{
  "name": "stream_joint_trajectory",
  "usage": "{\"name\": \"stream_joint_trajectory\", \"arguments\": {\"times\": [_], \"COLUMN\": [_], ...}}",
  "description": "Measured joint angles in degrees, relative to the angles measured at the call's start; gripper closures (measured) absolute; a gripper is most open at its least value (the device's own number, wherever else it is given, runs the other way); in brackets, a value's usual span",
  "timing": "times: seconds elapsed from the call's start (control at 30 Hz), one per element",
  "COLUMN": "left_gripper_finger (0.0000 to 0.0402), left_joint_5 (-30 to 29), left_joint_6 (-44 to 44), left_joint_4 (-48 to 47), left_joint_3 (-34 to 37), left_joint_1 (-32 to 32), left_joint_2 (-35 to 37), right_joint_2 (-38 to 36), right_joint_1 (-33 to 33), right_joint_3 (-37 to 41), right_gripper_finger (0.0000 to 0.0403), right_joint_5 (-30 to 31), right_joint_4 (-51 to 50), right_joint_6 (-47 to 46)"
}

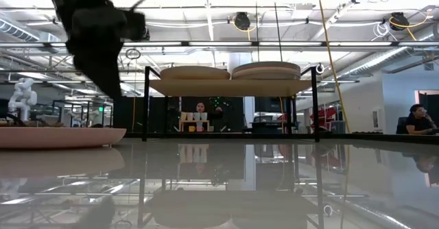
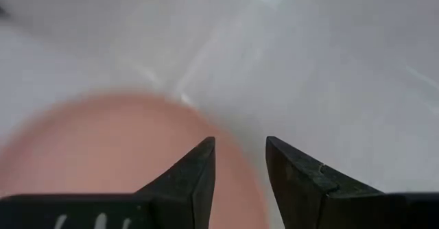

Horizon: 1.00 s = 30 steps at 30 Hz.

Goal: Place and stack plates onto a shelf
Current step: Stack the light brown plate on the gray plate

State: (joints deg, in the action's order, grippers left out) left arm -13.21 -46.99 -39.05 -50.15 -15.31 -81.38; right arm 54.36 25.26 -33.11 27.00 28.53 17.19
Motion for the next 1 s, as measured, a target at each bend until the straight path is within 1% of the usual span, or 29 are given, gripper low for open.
{"name": "stream_joint_trajectory", "arguments": {"times": [0.1, 0.17, 0.37, 0.9, 1.0], "left_gripper_finger": [0.0266, 0.0266, 0.0266, 0.0266, 0.0279], "left_joint_5": [2.7, 2.9, 2.9, 2.8, 3.2], "left_joint_6": [-5.3, -7.8, -10.6, -10.6, -9.8], "left_joint_4": [-0.6, -1.7, -0.7, -1.9, -2.2], "left_joint_3": [0.0, 0.0, -0.1, 0.0, -0.1], "left_joint_1": [0.0, 0.0, 0.0, 0.0, 0.0], "left_joint_2": [-3.8, -5.5, -7.3, -9.4, -9.7], "right_joint_2": [-1.1, -1.2, -0.9, -0.8, -0.8], "right_joint_1": [0.0, 0.0, 0.0, 0.0, 0.0], "right_joint_3": [0.5, 0.5, 0.5, 0.5, 0.5], "right_gripper_finger": [0.0383, 0.0383, 0.0383, 0.0383, 0.0383], "right_joint_5": [0.0, 0.0, 0.0, 0.0, 0.0], "right_joint_4": [0.3, 0.6, 0.4, 0.0, -0.1], "right_joint_6": [0.0, 0.0, 0.0, -0.2, -0.2]}}
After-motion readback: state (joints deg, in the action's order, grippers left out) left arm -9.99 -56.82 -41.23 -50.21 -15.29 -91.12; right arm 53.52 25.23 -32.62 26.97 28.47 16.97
